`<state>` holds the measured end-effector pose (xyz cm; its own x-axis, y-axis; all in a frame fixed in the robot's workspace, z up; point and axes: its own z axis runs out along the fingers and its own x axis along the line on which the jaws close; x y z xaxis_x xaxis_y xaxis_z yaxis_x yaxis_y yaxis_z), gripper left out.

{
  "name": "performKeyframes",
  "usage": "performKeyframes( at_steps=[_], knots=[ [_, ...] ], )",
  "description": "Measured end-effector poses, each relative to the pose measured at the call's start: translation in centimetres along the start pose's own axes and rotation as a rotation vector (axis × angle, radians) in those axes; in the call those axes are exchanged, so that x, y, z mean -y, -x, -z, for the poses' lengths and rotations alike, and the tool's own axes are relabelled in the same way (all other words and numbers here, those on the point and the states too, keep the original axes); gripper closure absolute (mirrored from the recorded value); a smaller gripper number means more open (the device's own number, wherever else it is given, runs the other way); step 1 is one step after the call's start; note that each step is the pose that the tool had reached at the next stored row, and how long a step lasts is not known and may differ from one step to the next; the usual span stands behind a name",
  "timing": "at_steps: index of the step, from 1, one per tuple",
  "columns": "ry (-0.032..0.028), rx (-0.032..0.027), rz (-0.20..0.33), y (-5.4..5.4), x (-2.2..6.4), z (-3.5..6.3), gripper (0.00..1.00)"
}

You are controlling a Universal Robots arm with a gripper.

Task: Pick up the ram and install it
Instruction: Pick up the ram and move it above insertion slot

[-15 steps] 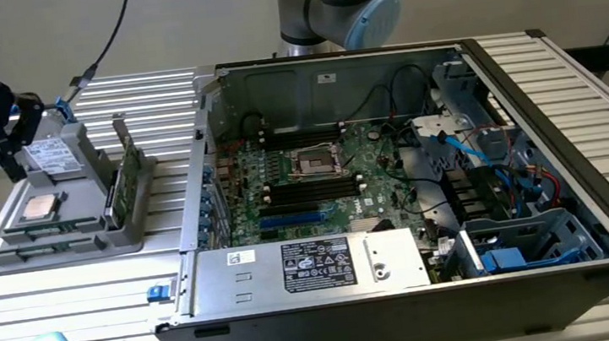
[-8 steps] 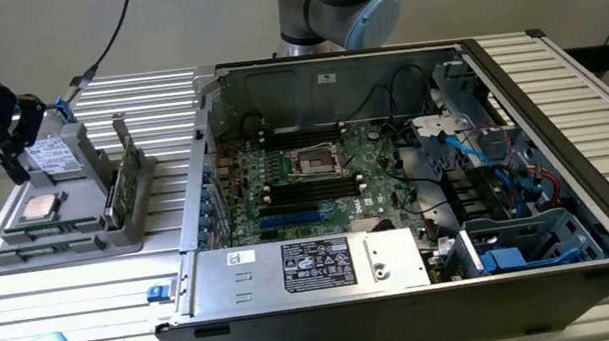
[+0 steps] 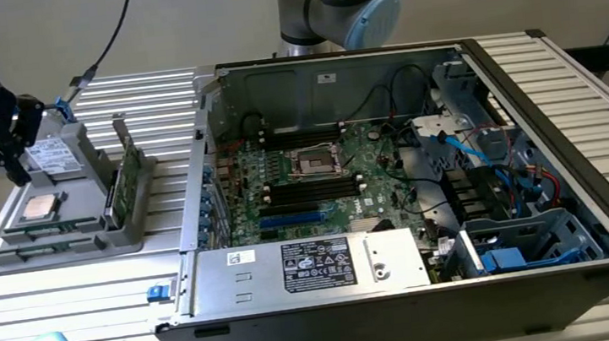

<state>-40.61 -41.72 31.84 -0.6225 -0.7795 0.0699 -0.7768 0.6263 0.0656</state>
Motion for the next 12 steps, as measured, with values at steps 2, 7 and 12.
performKeyframes(
  at_steps=[2, 7, 12],
  knots=[
    [-0.0024, -0.0024, 0.035, 0.00, 0.00, -0.01, 0.90],
    [-0.0089, -0.0084, 0.126, 0.01, 0.00, -0.04, 0.90],
    [-0.0152, -0.0143, 0.217, 0.01, 0.01, -0.09, 0.90]
  ],
)
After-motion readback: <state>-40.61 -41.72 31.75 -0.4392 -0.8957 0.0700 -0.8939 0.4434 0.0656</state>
